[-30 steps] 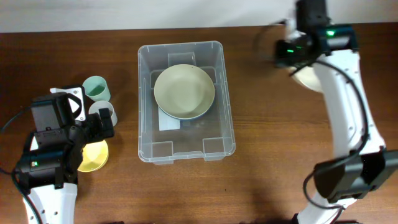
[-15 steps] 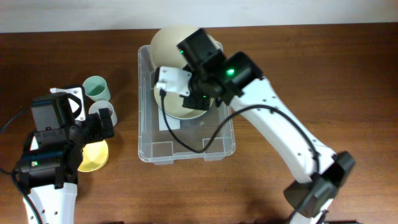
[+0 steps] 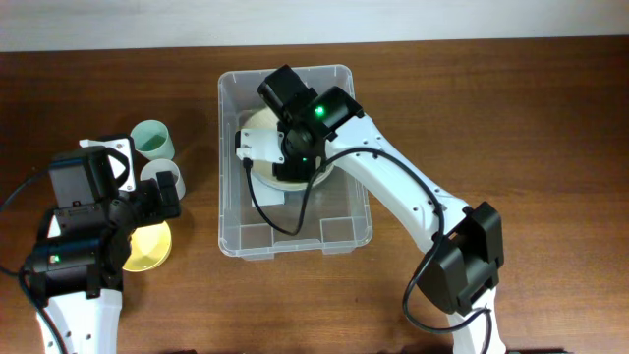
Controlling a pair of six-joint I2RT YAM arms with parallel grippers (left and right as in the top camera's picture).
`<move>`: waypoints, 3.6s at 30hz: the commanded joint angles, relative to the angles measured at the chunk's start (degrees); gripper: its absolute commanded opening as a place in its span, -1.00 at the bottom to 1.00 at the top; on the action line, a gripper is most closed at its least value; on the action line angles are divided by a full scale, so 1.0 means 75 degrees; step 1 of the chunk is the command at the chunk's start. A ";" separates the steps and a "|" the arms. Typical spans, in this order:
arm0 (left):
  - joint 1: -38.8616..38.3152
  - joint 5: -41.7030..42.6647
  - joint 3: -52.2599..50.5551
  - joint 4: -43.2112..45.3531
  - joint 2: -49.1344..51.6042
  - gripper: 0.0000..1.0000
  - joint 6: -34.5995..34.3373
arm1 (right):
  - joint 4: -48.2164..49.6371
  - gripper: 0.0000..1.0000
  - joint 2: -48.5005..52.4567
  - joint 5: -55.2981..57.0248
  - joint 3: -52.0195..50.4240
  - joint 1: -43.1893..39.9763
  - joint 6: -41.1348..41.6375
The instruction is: Pack container
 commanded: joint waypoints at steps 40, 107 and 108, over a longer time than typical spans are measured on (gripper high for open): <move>-0.0577 0.0254 0.1810 -0.1215 0.2206 0.99 -0.0082 | -0.3010 0.98 -0.4806 0.1070 -0.2372 -0.6968 0.9005; -0.0600 -0.0184 0.1996 0.0551 0.6531 -0.99 -0.0079 | -0.0256 0.98 -0.6452 0.1128 -0.6659 -0.5831 0.8743; -0.0600 -0.0184 0.2011 0.0522 0.6467 -1.00 -0.0079 | -0.0256 0.98 -0.6452 0.1128 -0.6659 -0.5831 0.8743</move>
